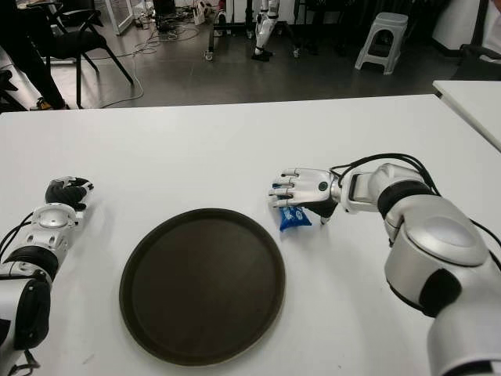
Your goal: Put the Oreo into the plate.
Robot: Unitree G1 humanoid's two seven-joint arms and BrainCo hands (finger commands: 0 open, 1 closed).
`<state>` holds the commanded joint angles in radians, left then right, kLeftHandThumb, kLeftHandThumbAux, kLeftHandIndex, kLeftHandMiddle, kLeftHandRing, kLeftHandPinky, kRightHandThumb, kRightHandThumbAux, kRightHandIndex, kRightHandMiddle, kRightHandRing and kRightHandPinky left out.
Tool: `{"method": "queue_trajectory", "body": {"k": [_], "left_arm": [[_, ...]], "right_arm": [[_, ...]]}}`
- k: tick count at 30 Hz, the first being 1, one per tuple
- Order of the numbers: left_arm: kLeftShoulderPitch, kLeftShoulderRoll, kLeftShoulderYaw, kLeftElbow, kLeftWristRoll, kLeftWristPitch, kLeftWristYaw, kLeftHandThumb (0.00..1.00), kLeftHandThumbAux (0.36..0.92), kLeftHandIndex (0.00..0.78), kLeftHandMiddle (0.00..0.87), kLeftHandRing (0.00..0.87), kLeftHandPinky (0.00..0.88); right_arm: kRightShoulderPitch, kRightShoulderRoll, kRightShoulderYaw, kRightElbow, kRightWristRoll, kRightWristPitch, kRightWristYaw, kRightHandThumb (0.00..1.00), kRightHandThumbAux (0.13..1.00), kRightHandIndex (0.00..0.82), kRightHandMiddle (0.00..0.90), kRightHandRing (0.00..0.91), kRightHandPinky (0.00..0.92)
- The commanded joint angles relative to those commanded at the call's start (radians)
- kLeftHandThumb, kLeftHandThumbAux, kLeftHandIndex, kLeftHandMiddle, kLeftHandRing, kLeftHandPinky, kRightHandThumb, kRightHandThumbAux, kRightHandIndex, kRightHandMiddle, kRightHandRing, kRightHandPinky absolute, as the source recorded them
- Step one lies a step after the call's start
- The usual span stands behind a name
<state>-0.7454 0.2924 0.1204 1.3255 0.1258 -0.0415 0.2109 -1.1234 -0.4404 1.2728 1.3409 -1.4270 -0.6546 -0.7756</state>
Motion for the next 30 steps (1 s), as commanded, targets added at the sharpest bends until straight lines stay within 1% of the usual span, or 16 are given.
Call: {"method": "queue_trajectory", "body": {"k": [2,6,14,20,25,30], "left_arm": [[-0.001,0.0,-0.002,0.0,0.002,0.002,0.0,0.683,0.722,0.403,0.229,0.232,0.234],[-0.003,0.001,-0.006,0.0,0.004,0.005,0.002,0.683,0.722,0.402,0.217,0.224,0.229],[-0.004,0.0,-0.009,-0.001,0.002,0.011,0.01,0.683,0.721,0.402,0.195,0.205,0.215],[-0.005,-0.002,-0.009,-0.002,0.0,0.012,0.014,0.681,0.723,0.4,0.182,0.201,0.218],[-0.005,-0.002,-0.013,-0.002,0.003,0.014,0.017,0.681,0.723,0.399,0.179,0.195,0.205],[-0.003,-0.002,-0.009,-0.002,-0.002,0.012,0.017,0.681,0.723,0.399,0.18,0.184,0.189]], "right_arm": [[-0.003,0.003,0.003,0.002,-0.004,0.014,-0.004,0.0,0.809,0.0,0.0,0.0,0.0],[-0.026,0.002,0.004,0.002,-0.008,0.024,-0.016,0.0,0.821,0.0,0.0,0.0,0.0],[-0.042,0.003,0.015,0.001,-0.026,0.048,-0.059,0.0,0.833,0.0,0.0,0.0,0.0],[-0.046,0.003,0.006,0.002,-0.013,0.046,-0.082,0.0,0.834,0.0,0.0,0.0,0.0],[-0.055,0.02,0.019,0.009,-0.027,0.061,-0.102,0.0,0.834,0.0,0.0,0.0,0.0],[-0.058,0.023,0.031,0.01,-0.034,0.066,-0.139,0.0,0.83,0.0,0.0,0.0,0.0]]}}
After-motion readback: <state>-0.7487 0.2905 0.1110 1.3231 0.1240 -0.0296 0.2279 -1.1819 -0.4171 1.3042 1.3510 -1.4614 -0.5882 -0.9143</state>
